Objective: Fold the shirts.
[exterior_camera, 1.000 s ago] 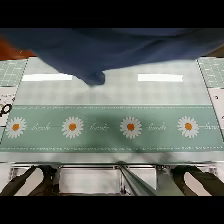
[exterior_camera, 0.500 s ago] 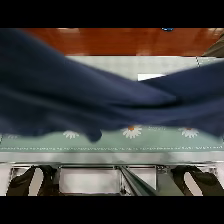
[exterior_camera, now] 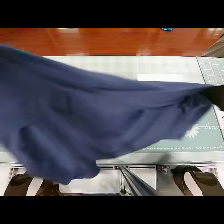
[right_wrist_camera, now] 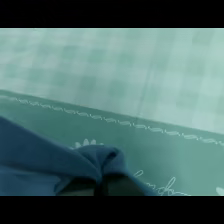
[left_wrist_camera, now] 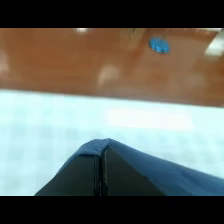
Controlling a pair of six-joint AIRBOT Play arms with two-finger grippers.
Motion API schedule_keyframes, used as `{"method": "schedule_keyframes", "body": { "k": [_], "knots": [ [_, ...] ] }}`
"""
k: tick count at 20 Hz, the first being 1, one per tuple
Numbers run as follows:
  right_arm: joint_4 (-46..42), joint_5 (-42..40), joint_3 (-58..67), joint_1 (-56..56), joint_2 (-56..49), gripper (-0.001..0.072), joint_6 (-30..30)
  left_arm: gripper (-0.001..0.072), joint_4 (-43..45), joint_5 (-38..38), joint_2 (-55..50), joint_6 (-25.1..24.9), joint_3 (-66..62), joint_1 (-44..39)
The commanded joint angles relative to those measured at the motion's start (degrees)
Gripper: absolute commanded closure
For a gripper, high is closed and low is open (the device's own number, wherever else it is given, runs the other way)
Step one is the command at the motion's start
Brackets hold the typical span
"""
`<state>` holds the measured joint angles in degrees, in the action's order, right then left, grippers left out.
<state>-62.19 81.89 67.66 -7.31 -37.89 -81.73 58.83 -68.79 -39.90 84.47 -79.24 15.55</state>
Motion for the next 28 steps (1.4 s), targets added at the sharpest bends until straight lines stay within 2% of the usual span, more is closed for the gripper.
{"method": "schedule_keyframes", "body": {
  "k": [1, 3, 6, 9, 11, 12, 13, 14, 15, 19, 21, 24, 26, 28],
  "knots": [
    [1.27, -10.93, -6.6, 0.04, -10.45, 0.0687, 3.91, 0.0686, -6.21, 10.88, -13.55, -4.61, 11.41, -1.81],
    [2.12, -19.56, -6.58, 0.04, -19.5, 0.0686, 5.88, 0.0686, -9.66, 15.8, -25.64, -6.84, 9.79, -2.97],
    [9.25, -31.41, -4.35, 0.02, -34.95, 0.0686, 11.47, 0.0685, -16.04, 21.35, -42.6, -9.05, 3.08, -4.68],
    [14.62, -34.58, 4.9, 0.02, -50.53, 0.0686, 11.74, 0.0685, -17.9, 22.43, -54.4, -9.09, -4.96, -7.1],
    [19.08, -34.42, 11.34, 0.02, -58.51, 0.0683, 11.39, 0.0685, -17.92, 22.29, -58.97, -11.85, -8.39, -8.72],
    [21.88, -34.23, 13.77, 0.02, -61.37, 0.0583, 11.08, 0.0683, -17.92, 22.32, -60.15, -11.96, -9.01, -9.29],
    [24.92, -33.14, 15.96, 0.02, -63.69, 0.0331, 10.82, 0.0597, -17.84, 21.97, -60.5, -11.82, -9.14, -9.53],
    [26.51, -30.88, 17.97, -0.39, -65.02, 0.0296, 10.86, 0.0303, -17.64, 20.2, -60.35, -11.8, -9.18, -9.4],
    [26.38, -27.52, 20.09, -1.36, -65.4, 0.0296, 10.84, 0.02, -15.82, 16.96, -59.89, -11.69, -9.64, -8.48],
    [23.78, -8.57, 25.7, -11.96, -61.18, 0.0297, 7.13, 0.02, -0.92, -4.11, -55.19, -3.1, -11.45, 0.87],
    [20.87, -3.56, 25.46, -18.4, -56.63, 0.0297, 6.93, 0.0201, 0.57, -6.25, -48.28, 0.2, -6.95, 5.38],
    [16.15, -5.25, 16.41, -25.51, -47.47, 0.0297, 7.15, 0.0202, 0.59, -3.63, -33.75, 0.2, 10.43, 8.02],
    [15.69, -9.99, 1.77, -28.41, -40.5, 0.0297, 8.41, 0.0206, -1.81, -8.37, -27.98, 0.48, 26.12, 8.55],
    [12.57, -16.57, -15.21, -28.83, -33.92, 0.0297, 8.57, 0.0206, -8.98, -6.43, -26.73, -1.62, 38.07, 9.18]
  ]
}}
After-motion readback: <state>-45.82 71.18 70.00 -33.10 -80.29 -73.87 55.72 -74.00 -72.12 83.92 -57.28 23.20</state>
